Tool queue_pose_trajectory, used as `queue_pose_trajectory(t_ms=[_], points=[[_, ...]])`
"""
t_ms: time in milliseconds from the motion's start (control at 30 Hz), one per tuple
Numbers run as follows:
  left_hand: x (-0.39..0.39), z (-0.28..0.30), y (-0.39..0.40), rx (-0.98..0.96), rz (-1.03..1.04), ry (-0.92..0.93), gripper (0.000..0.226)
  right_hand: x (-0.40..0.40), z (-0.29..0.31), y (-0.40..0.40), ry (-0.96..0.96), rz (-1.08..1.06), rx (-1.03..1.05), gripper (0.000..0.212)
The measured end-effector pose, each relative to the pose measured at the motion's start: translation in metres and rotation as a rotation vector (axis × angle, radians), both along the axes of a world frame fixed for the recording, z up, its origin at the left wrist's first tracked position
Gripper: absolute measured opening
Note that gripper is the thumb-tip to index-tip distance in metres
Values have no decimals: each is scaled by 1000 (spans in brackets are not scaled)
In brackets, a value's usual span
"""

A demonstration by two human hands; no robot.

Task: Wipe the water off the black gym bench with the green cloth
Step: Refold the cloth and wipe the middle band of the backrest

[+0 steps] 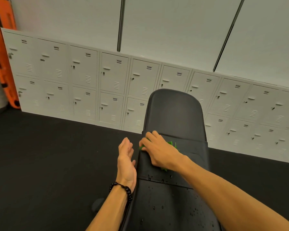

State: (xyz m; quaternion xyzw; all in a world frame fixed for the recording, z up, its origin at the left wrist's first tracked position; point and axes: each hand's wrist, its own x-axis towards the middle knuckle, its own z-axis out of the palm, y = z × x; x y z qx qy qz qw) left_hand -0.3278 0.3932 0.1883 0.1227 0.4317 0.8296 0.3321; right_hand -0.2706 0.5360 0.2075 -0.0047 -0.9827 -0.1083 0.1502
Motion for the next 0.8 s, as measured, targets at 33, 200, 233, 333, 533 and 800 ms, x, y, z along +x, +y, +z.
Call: queue_pose_trajectory(t_ms=[33, 200, 233, 333, 533, 800], points=[[-1, 1, 0, -14, -15, -1, 50, 2, 4, 5, -13, -19, 3, 20], [-1, 13, -4, -38, -106, -24, 60, -11, 14, 15, 143, -191, -54, 19], [1, 15, -5, -35, -110, -49, 61, -11, 9, 10, 131, -157, -46, 21], [1, 18, -3, -24, -96, -98, 36, 4, -4, -7, 38, -17, -38, 21], [15, 25, -1, -68, -132, -58, 29, -1, 7, 8, 157, -143, -80, 20], [-6, 15, -7, -21, -167, -151, 67, 8, 5, 5, 49, 9, -21, 27]])
